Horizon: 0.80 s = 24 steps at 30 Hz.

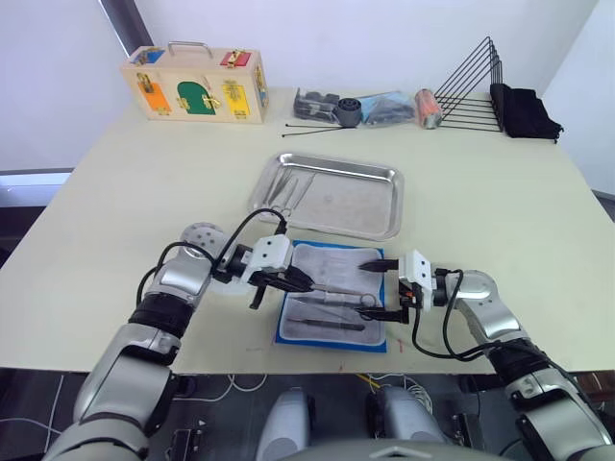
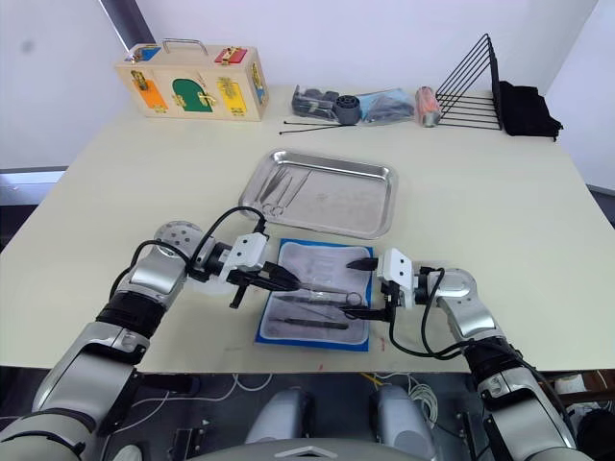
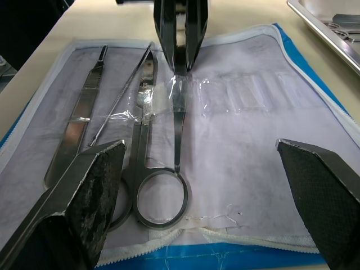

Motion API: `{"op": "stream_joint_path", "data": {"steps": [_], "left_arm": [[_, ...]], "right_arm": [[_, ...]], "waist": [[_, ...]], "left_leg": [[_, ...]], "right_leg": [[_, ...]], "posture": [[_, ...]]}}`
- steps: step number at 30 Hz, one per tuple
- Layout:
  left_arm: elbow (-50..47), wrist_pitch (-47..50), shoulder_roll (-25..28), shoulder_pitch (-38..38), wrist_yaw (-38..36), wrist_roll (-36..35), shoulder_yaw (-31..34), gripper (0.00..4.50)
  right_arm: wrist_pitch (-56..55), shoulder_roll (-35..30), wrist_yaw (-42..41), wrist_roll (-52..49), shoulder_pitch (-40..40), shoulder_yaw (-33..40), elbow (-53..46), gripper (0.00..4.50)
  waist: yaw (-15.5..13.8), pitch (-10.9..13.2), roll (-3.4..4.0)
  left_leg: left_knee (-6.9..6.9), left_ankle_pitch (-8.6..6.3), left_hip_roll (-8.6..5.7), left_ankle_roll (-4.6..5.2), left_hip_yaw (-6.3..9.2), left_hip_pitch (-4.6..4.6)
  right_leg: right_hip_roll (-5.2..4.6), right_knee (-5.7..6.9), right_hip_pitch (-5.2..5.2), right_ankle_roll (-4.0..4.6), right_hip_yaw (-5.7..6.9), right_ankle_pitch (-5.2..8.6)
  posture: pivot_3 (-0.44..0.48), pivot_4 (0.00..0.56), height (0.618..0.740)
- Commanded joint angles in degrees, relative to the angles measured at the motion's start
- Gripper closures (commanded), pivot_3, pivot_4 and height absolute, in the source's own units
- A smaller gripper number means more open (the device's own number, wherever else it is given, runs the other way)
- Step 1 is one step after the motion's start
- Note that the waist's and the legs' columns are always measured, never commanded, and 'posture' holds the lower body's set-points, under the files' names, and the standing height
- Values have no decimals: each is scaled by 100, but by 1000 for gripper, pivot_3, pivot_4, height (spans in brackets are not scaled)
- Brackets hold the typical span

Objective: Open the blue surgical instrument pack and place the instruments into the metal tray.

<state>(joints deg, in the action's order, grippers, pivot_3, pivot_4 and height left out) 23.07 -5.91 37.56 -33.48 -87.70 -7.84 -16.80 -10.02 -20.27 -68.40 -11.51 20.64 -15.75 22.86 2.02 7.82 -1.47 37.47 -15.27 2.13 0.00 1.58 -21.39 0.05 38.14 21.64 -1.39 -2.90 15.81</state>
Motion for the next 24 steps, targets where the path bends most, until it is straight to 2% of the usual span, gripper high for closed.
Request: {"op": "stream_joint_path", "data": {"steps": [1, 24], "left_arm": [[-637, 320, 142, 48, 30, -68, 93, 4429], [-1738, 1698, 1101, -78, -108, 196, -21, 4429]], "right_arm": [[336, -122, 15, 335, -361, -214, 471, 0], [287, -45, -16, 394, -302, -283, 605, 0]], "waist": [[0, 1, 1], [2, 4, 4]], "left_leg": [[0, 0, 0, 0, 0, 0], [-5, 0, 0, 0, -1, -1]], "right_leg": [[0, 0, 0, 0, 1, 0], [1, -6, 1, 0, 1, 1]], "posture": [[0, 150, 740], [0, 150, 740]]}}
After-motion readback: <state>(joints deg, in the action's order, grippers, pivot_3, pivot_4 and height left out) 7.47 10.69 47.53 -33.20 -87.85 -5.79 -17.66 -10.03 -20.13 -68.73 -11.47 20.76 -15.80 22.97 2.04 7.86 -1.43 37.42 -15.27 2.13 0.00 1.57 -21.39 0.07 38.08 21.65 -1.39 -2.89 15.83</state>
